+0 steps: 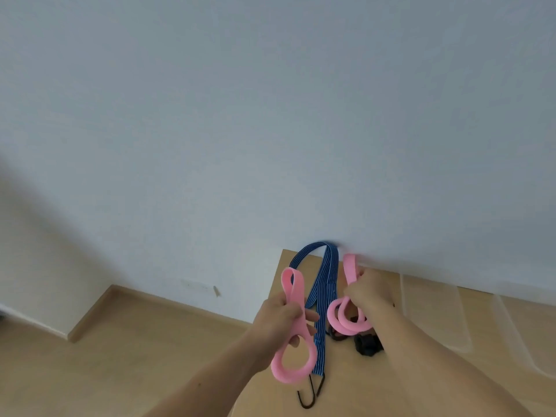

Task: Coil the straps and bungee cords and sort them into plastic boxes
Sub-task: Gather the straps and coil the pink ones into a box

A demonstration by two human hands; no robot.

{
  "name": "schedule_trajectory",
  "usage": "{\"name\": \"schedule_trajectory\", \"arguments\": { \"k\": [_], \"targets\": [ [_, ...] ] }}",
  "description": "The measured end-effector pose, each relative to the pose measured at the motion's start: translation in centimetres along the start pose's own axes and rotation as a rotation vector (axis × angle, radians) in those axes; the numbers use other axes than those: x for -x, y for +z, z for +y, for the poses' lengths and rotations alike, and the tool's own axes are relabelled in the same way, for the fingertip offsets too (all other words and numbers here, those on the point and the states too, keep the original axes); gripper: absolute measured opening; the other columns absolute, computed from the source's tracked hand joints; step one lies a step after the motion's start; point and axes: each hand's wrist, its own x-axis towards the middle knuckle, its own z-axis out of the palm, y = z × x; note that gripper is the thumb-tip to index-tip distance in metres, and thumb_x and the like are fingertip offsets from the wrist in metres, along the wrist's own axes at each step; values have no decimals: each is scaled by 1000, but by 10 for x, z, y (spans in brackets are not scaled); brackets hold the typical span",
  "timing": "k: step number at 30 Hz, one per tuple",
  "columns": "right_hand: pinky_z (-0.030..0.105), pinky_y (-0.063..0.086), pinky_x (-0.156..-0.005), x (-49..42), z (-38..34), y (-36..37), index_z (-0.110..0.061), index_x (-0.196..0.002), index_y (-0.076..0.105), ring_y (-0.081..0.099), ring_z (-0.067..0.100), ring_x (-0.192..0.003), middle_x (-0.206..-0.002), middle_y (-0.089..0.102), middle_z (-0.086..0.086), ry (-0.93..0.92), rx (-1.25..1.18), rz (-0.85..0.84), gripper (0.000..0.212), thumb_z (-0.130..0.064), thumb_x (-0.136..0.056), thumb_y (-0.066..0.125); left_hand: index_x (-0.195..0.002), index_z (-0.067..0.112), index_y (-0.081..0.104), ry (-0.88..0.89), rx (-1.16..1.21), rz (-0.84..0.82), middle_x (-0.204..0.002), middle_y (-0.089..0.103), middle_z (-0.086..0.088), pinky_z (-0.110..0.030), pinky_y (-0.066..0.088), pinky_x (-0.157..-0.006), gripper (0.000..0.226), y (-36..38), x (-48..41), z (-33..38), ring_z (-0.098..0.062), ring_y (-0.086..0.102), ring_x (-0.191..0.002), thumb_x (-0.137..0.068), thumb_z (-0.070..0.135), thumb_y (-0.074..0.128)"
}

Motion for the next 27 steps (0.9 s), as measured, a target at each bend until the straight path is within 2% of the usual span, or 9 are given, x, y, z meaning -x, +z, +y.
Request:
{"name": "schedule_trajectory", "arguments": {
  "k": [5, 9, 12, 15, 17, 19, 22, 25, 27],
  "targets": [
    [43, 58, -78, 31, -5, -21, -24, -85, 68, 67, 23, -80, -83, 70, 1, -92, -461, -43, 6, -20, -81, 66, -116, 4, 53, 73, -15, 41, -91, 76, -7, -28, 54, -60, 24, 1, 0, 14, -24, 74, -80, -93, 5, 46],
    [28, 53, -60, 80, 1, -65, -16, -88, 69, 64, 12, -65, -74, 69, -5, -227, -721, -99, 3, -16, -88, 67, -106, 3, 63, 153, -27, 27, -90, 77, -7, -26, 54, -63, 21, 7, 11, 41, -19, 73, -75, -95, 20, 56],
    [34, 55, -64, 118, 18, -107, -19, -92, 69, 66, 17, -67, -79, 71, 2, -308, -790, -82, 4, -20, -91, 66, -96, 1, 70, 215, -92, 26, -85, 76, -9, -31, 55, -67, 33, 26, 28, 60, -20, 65, -65, -92, 33, 62],
    [31, 56, -60, 149, 45, -139, -11, -98, 69, 69, 20, -68, -82, 73, 8, -316, -946, -160, 8, -11, -93, 64, -99, 7, 67, 224, -183, -17, -86, 77, -2, -32, 56, -68, 31, 61, 44, 66, -19, 67, -70, -97, 36, 58],
    [29, 53, -56, 165, 69, -151, -8, -100, 69, 66, 19, -63, -77, 72, 7, -305, -962, -179, 9, -10, -93, 64, -102, 8, 63, 187, -203, -90, -88, 77, -2, -37, 56, -67, 26, 89, 52, 58, -20, 68, -70, -100, 32, 53],
    [33, 53, -57, 175, 98, -155, -10, -101, 70, 63, 21, -63, -78, 70, 6, -253, -927, -163, 10, -11, -92, 66, -109, 8, 60, 89, -151, -197, -96, 76, -10, -39, 59, -65, 21, 118, 57, 39, -27, 72, -75, -103, 23, 47],
    [39, 59, -62, 183, 149, -151, -10, -101, 71, 68, 24, -68, -85, 73, 12, -117, -916, -163, 10, -11, -91, 68, -115, 0, 56, -56, -109, -317, -105, 71, -24, -49, 61, -75, 22, 160, 63, 5, -41, 70, -88, -100, 8, 41],
    [30, 56, -55, 183, 192, -143, -6, -97, 73, 69, 20, -63, -81, 74, 11, -12, -874, -191, 9, -8, -90, 68, -114, -6, 55, -124, -137, -408, -98, 68, -29, -50, 57, -81, 24, 192, 60, -23, -36, 66, -76, -98, 2, 39],
    [36, 59, -62, 178, 212, -139, -8, -93, 74, 71, 24, -70, -85, 75, 13, 26, -861, -209, 7, -6, -89, 68, -111, -5, 56, -147, -167, -408, -89, 68, -25, -44, 54, -73, 23, 205, 55, -35, -29, 63, -66, -98, 0, 38]
  ]
}}
